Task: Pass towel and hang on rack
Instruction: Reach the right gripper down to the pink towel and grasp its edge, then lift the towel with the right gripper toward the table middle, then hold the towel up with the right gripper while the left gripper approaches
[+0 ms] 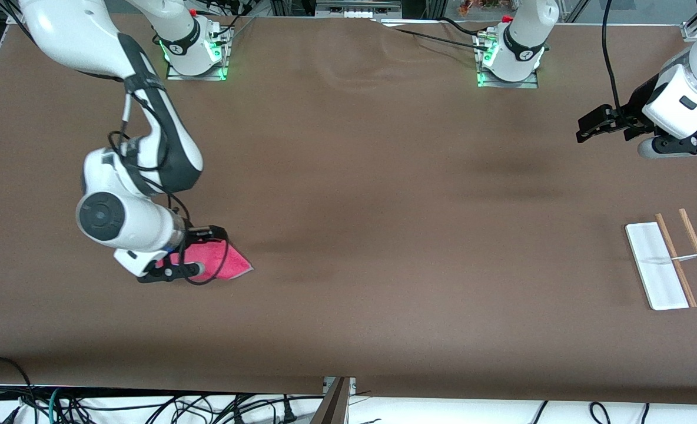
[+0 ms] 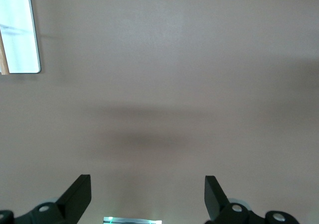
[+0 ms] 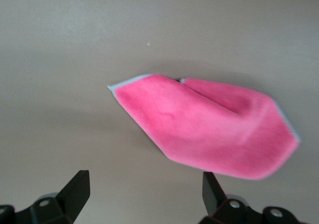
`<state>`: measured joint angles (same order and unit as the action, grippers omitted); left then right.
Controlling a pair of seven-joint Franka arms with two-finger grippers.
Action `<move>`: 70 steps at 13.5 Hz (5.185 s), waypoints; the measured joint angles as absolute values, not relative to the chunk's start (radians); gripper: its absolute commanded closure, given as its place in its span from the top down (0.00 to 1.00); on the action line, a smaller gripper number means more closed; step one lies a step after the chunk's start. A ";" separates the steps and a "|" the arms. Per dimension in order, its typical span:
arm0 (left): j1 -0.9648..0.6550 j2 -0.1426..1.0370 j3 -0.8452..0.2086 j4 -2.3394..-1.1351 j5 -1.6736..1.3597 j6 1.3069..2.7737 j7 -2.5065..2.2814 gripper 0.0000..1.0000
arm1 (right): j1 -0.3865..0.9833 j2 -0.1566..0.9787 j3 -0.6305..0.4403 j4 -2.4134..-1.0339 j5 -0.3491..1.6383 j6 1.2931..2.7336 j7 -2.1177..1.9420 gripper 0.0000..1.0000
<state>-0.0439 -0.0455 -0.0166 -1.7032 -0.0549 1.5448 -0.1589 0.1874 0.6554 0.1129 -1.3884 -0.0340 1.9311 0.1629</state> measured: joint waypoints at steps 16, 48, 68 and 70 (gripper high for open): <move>-0.044 -0.045 -0.017 -1.703 -0.055 1.545 -0.159 1.00 | 0.252 0.849 0.110 -1.452 -0.058 2.291 0.195 0.66; -0.034 -0.025 -0.016 -1.682 -0.050 1.535 -0.140 1.00 | 0.563 0.623 0.293 -1.090 -0.091 2.209 0.338 0.00; -0.121 0.298 -0.250 -1.806 -0.177 2.356 0.215 1.00 | 0.642 0.637 0.294 -1.090 -0.091 2.319 0.354 0.00; -0.100 0.298 -0.247 -1.813 -0.177 2.356 0.319 1.00 | 0.642 0.637 0.294 -1.090 -0.091 2.321 0.354 0.00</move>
